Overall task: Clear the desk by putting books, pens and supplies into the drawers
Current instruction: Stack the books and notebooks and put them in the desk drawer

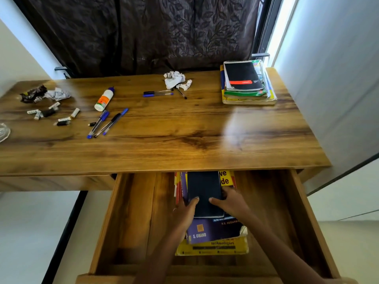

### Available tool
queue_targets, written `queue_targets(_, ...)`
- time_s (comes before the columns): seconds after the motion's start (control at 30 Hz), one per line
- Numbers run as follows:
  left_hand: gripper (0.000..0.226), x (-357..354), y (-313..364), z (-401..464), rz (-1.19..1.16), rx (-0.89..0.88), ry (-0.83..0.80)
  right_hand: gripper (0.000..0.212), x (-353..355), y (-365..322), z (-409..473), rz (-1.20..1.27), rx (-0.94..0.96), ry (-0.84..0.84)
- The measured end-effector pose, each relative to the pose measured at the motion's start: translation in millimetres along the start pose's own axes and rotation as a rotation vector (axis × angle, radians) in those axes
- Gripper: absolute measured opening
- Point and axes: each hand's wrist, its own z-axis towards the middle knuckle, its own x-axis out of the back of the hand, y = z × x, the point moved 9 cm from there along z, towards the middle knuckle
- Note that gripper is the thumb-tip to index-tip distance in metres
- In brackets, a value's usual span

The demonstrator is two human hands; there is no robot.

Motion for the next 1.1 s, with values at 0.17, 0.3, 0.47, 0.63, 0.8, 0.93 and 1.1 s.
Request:
queue_targets(0.17, 0.110, -5, -6, -3, 0.012, -0.018, -0.046, 0.040, 2, 4, 3, 0.026, 0.025, -0.097)
queue_targets(0.3, 0.119, -4, -7, -3, -0.016, -0.067, -0.030, 0.066, 18, 34, -2, -0.123, -0.161, 0.146)
queue_targets(0.47, 0.085, -2, 6, -12, -0.124, -0.100, -0.001, 0.090, -4, 44, -14, 0.047, -0.156, 0.132)
queue_targets(0.63, 0.076, 0, 2, -2, -0.131, -0.083, -0.015, 0.117, -9, 43, -17, 0.060, -0.122, 0.064)
queue_targets(0.8, 0.074, -2, -6, -3, -0.013, -0.086, 0.064, 0.108, -4, 54, -10, -0.077, -0.179, -0.010)
queue_targets(0.93, 0.065, 18, 44, -44, 0.084, -0.334, 0.454, 0.035, 29, 16, -20, -0.228, -0.048, -0.002)
queue_targets(1.1, 0.059, 4, 143, -90, 0.089, -0.767, 0.519, 0.020, 95, -44, -25, -0.035, 0.108, 0.052)
